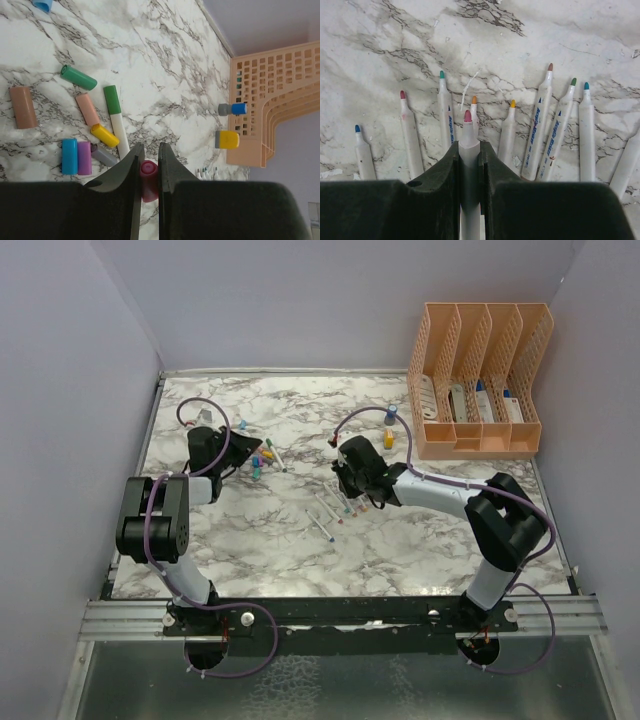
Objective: Open the pen caps
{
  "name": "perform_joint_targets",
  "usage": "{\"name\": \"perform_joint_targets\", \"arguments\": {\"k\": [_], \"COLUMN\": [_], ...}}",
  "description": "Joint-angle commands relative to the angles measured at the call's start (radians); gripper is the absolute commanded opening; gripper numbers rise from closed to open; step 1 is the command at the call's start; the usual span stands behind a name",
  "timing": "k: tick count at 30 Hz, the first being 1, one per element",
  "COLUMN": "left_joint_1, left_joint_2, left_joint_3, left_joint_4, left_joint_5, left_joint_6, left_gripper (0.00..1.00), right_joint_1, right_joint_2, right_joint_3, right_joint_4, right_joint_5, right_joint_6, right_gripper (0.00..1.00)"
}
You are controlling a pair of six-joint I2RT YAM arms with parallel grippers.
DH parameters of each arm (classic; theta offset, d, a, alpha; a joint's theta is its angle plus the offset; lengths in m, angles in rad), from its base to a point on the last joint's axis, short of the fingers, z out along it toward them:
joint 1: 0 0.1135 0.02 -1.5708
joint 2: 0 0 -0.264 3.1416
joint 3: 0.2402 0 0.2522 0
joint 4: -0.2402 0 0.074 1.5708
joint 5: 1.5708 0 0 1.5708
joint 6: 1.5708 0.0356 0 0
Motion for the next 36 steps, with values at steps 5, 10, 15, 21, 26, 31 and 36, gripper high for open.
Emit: {"name": "perform_joint_targets", "arguments": {"k": [5, 10, 15, 21, 26, 31, 36], "left_joint_1": [0.026, 0.036, 0.046, 0.054, 0.059, 0.064, 0.070], "left_joint_2": [-0.017, -0.016, 0.007, 0.015, 0.016, 0.012, 0.037], "left_joint_3": [-0.040, -0.051, -0.058, -0.065, -0.073, -0.086, -0.086], "left_joint_4": [0.006, 0.006, 0.006, 0.008, 0.007, 0.007, 0.009], "left_joint_5": [0.010, 0.011, 0.010, 0.010, 0.013, 0.010, 0.015], "left_joint_6": [0.034, 0.037, 0.038, 0.039, 0.040, 0.043, 0.045], "left_gripper": [0.00, 0.00, 0.01, 0.01, 0.01, 0.01, 0.10], "right_joint_1": [0.000, -0.004, -0.007, -0.007, -0.007, -0.007, -0.007], "right_joint_2": [0.038, 0.055, 0.057, 0.053, 0.054, 0.052, 0.126], "right_joint_3": [0.033, 0.032, 0.029, 0.033, 0.052, 0.090, 0.207], "right_joint_4": [0.040, 0.051, 0.057, 0.060, 0.052, 0.052, 0.033], "right_joint_5": [0.084, 0.080, 0.078, 0.074, 0.079, 0.058, 0.001], "right_joint_6": [-0.033, -0.034, -0.033, -0.030, -0.030, -0.028, -0.044], "right_gripper": [0.01, 0.01, 0.12, 0.23, 0.26, 0.35, 0.50]}}
